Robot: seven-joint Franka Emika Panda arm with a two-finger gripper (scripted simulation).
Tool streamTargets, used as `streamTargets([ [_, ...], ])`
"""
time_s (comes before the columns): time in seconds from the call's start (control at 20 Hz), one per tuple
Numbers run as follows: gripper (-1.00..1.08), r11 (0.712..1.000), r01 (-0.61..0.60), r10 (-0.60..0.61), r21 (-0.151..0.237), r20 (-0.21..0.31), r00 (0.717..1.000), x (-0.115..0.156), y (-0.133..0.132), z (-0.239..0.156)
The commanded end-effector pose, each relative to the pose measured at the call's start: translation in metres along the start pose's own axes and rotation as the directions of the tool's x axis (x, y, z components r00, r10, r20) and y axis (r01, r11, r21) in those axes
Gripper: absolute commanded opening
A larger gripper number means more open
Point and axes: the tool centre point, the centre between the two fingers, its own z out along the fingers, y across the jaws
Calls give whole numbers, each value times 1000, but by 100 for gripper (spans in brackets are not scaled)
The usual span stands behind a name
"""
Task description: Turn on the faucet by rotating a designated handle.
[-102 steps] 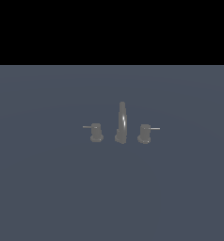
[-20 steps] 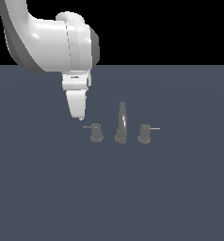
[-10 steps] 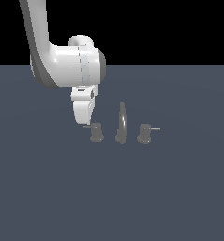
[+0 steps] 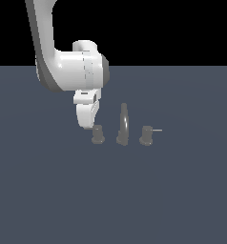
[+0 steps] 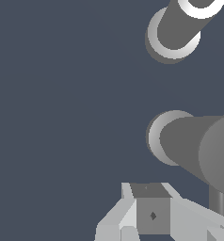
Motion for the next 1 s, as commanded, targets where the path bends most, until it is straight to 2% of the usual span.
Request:
streamTargets([
  [0.0,-100,1000,0,0,0,0,1000,0,0,0],
  [0.1,-100,1000,0,0,0,0,1000,0,0,0],
  [0.55,-100,1000,0,0,0,0,1000,-17,30,0],
  [0.65,-100,1000,-6,6,7,1,1000,-12,22,0],
  [0.95,-100,1000,-3,3,4,1,1000,-10,42,0],
])
